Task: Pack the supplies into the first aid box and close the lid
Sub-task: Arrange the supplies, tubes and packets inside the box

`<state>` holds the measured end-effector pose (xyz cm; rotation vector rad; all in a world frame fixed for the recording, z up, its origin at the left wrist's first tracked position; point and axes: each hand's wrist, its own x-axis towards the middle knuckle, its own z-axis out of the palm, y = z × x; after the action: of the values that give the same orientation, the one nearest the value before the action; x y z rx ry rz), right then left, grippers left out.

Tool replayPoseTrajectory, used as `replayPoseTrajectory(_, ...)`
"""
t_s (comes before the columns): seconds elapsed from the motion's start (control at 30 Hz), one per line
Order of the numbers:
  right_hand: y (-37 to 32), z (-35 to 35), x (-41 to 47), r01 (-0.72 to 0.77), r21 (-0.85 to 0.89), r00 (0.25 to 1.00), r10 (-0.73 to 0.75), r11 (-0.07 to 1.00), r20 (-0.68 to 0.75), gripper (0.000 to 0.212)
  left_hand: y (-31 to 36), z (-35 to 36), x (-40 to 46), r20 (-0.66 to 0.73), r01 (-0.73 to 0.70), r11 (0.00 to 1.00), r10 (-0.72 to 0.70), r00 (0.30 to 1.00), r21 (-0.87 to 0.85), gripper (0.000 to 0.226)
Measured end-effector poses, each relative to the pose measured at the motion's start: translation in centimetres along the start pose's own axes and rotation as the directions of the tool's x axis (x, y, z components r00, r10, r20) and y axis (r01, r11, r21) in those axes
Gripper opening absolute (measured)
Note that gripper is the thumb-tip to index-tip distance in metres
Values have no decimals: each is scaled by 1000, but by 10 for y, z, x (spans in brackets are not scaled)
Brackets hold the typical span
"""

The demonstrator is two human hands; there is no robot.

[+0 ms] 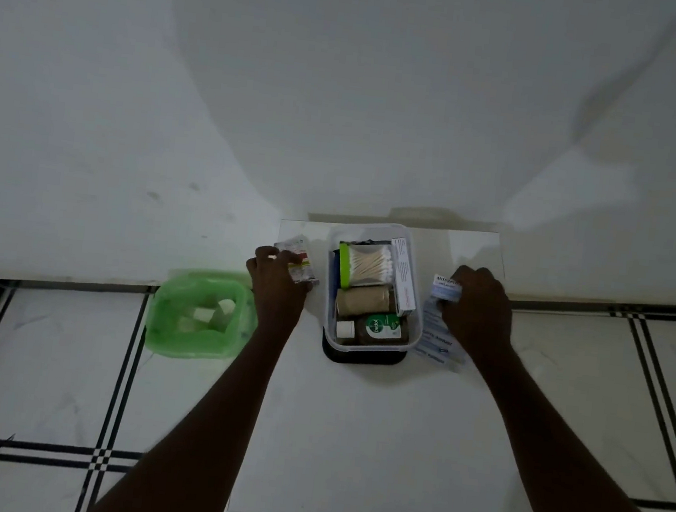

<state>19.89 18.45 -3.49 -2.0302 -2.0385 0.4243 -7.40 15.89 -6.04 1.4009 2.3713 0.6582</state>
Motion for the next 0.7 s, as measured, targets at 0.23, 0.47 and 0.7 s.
replayPoseTrajectory(0.23, -45, -103, 7, 122, 139, 991, -112, 983, -72, 28, 0, -19, -12, 23, 198, 945, -199, 980, -259, 31)
replayPoseTrajectory(0.47, -106, -156, 15, 306, 367, 921, -370, 878, 119, 34, 3, -59, -45, 51, 280, 834, -292, 955, -475, 12)
replayPoseTrajectory(0.7, -117, -59, 30, 241, 330, 818, -374, 913, 437, 48, 18, -91, -69, 103, 306, 673, -324, 940, -674, 46)
